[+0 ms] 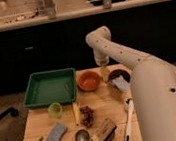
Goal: Place apple in metal cup
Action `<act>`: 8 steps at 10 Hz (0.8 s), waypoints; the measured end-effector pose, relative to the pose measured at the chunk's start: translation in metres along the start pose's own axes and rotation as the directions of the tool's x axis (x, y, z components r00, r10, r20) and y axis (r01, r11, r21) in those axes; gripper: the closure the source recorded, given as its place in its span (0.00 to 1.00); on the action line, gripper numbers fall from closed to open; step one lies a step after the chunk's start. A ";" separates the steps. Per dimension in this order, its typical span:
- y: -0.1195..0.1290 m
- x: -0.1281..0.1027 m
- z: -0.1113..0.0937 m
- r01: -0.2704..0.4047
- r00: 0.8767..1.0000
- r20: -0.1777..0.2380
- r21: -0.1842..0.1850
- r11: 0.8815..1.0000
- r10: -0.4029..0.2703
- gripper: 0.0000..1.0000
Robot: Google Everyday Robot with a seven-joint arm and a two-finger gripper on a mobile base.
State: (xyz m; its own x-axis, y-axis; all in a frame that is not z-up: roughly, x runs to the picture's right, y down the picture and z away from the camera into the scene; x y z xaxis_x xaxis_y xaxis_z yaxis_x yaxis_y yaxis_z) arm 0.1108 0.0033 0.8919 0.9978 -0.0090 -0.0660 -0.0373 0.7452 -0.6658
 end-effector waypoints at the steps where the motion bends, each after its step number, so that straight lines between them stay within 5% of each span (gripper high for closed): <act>1: -0.003 -0.002 0.000 -0.016 1.000 0.000 -0.002 1.000 0.016 0.20; 4: -0.013 -0.004 0.007 -0.097 0.995 -0.008 -0.015 0.995 0.097 0.20; 8: -0.025 -0.004 0.024 -0.247 0.968 -0.048 -0.063 0.967 0.244 0.20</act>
State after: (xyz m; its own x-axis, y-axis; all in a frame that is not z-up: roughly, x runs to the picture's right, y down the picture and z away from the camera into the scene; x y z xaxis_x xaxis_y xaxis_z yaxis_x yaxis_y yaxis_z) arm 0.1086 0.0007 0.9260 0.9546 0.1414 -0.2623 -0.2862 0.6811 -0.6739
